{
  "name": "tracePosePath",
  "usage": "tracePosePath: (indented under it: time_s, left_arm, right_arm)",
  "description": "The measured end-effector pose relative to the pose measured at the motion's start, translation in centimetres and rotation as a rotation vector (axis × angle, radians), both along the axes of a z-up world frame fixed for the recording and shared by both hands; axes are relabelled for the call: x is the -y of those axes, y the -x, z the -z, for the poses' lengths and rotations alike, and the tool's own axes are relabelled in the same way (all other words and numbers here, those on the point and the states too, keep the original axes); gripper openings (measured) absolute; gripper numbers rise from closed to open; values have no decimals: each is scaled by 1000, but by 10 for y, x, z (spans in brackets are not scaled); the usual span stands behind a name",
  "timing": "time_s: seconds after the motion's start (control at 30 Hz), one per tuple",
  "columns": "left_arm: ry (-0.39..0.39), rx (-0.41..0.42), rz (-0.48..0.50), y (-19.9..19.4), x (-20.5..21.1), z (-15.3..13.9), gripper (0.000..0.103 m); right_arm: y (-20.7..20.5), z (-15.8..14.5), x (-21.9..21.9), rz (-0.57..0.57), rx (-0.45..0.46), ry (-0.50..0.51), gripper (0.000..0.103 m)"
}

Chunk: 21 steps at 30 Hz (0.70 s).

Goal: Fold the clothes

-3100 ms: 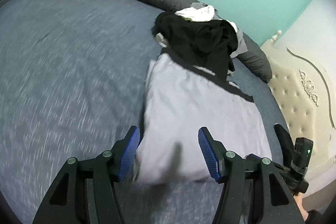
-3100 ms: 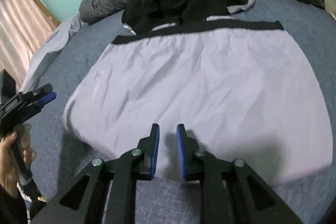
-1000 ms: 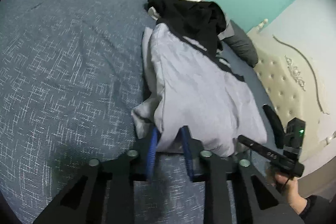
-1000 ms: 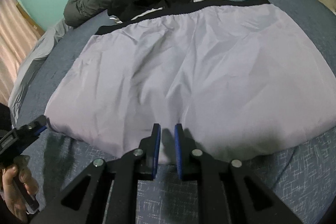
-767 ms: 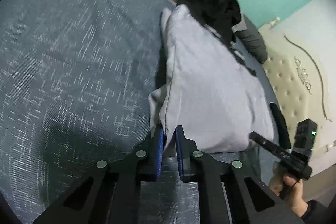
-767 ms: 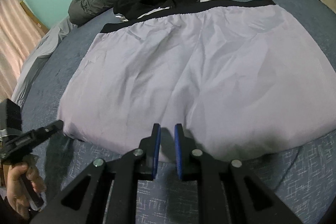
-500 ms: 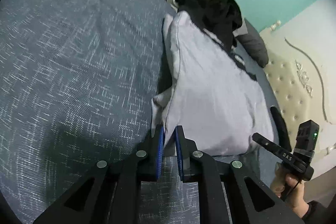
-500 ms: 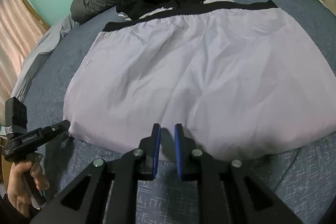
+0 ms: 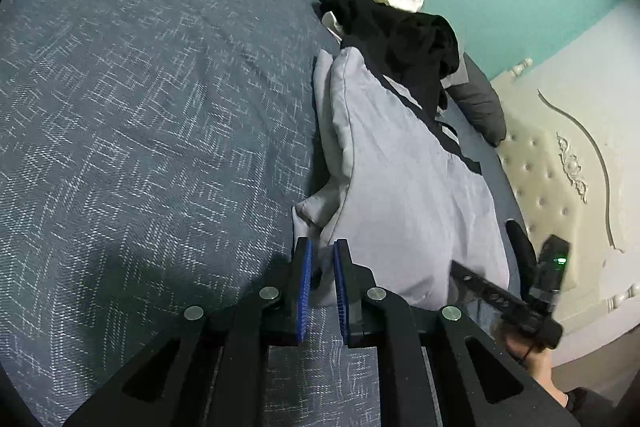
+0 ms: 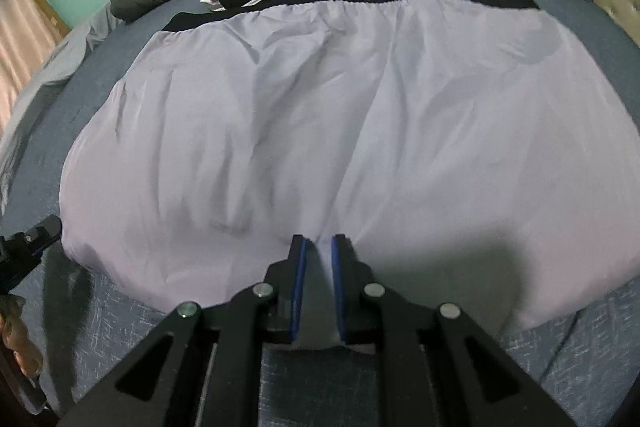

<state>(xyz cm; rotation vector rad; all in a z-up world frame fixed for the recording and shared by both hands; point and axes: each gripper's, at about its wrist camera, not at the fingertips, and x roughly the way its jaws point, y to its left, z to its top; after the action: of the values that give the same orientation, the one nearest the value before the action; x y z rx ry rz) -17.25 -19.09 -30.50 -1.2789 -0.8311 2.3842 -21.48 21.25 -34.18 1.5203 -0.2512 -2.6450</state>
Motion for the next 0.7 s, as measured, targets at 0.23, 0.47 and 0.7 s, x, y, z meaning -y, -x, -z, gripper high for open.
tracePosePath:
  time_s: [0.23,0.47,0.7]
  left_arm:
    - [-25,-6,-24,-2,8,-3,12]
    - [-32,-9,-30,-2,12,-5,12]
    - [-35,-12,-29,-2,11,-7,13]
  right_arm:
    - [6,-7,-18,58,-15,24,11]
    - [-9,-8,-21,73,-2,50,10]
    - [-21,11,-16,39,44,28,10]
